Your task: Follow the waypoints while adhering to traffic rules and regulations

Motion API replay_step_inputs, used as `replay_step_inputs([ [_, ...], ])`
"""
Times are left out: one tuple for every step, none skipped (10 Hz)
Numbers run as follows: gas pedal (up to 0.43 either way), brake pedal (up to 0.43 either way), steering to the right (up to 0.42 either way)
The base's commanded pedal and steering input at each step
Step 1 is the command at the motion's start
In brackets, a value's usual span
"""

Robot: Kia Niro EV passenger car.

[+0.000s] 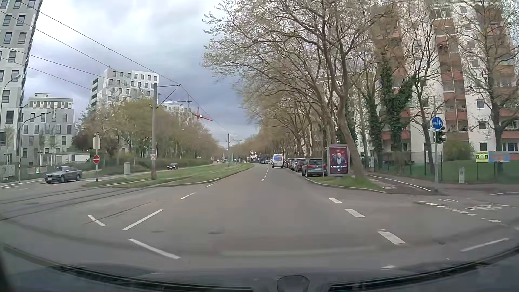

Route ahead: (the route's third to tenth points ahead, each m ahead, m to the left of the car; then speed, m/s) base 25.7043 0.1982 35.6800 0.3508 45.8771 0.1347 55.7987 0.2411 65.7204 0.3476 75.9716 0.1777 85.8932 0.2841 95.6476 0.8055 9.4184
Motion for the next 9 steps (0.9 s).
replay_step_inputs([
  [0.177, 0.0, -0.013],
  [0.177, 0.0, -0.014],
  [0.177, 0.0, -0.014],
  [0.177, 0.0, -0.013],
  [0.177, 0.0, -0.013],
  [0.177, 0.0, -0.013],
  [0.177, 0.0, -0.012],
  [0.177, 0.0, -0.011],
  [0.177, 0.0, -0.011],
])
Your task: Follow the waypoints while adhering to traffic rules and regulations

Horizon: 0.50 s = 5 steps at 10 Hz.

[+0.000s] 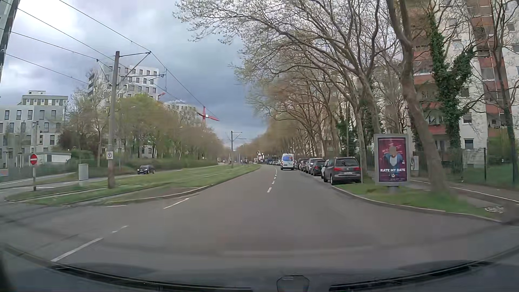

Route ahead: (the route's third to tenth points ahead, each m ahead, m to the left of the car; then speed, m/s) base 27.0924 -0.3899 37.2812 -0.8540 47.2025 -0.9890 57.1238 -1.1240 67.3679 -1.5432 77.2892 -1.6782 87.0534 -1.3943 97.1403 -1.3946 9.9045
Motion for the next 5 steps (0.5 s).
replay_step_inputs([
  [0.177, 0.0, -0.011],
  [0.177, 0.0, -0.011],
  [0.177, 0.0, -0.011],
  [0.177, 0.0, -0.01],
  [0.177, 0.0, -0.011],
])
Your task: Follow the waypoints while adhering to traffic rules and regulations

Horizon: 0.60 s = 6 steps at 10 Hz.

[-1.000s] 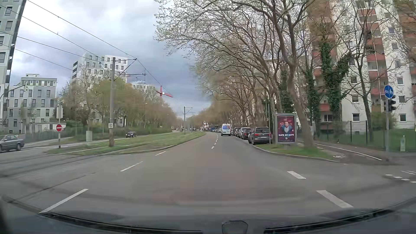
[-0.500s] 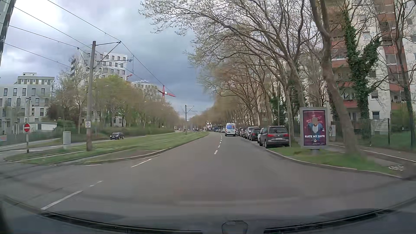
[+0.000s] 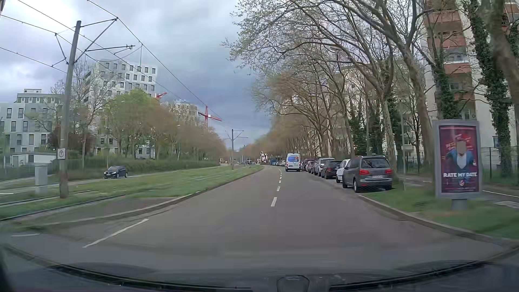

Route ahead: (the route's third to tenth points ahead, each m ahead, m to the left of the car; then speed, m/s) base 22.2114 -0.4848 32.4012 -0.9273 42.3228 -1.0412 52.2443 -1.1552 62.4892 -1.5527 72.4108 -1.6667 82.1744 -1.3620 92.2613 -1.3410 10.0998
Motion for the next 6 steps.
replay_step_inputs([
  [0.177, 0.0, -0.011],
  [0.177, 0.0, -0.01],
  [0.177, 0.0, -0.009],
  [0.177, 0.0, -0.007],
  [0.177, 0.0, -0.007],
  [0.177, 0.0, -0.007],
])
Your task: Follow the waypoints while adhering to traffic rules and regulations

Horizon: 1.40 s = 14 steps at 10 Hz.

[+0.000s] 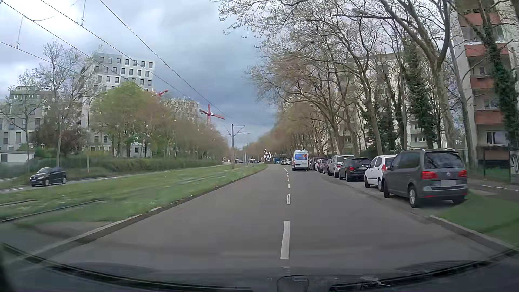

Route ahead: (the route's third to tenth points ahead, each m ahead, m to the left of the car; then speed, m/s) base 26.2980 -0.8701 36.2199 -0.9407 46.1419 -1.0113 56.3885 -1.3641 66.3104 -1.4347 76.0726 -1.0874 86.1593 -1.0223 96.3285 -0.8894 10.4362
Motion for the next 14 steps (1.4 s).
replay_step_inputs([
  [0.177, 0.0, -0.007],
  [0.169, 0.0, -0.006],
  [0.157, 0.0, -0.005],
  [0.157, 0.0, -0.006],
  [0.157, 0.0, -0.005],
  [0.157, 0.0, -0.005],
  [0.157, 0.0, -0.005],
  [0.157, 0.0, -0.005],
  [0.157, 0.0, -0.004],
  [0.157, 0.0, -0.003],
  [0.157, 0.0, -0.001],
  [0.157, 0.0, 0.0],
  [0.157, 0.0, 0.001],
  [0.157, 0.0, 0.003],
])
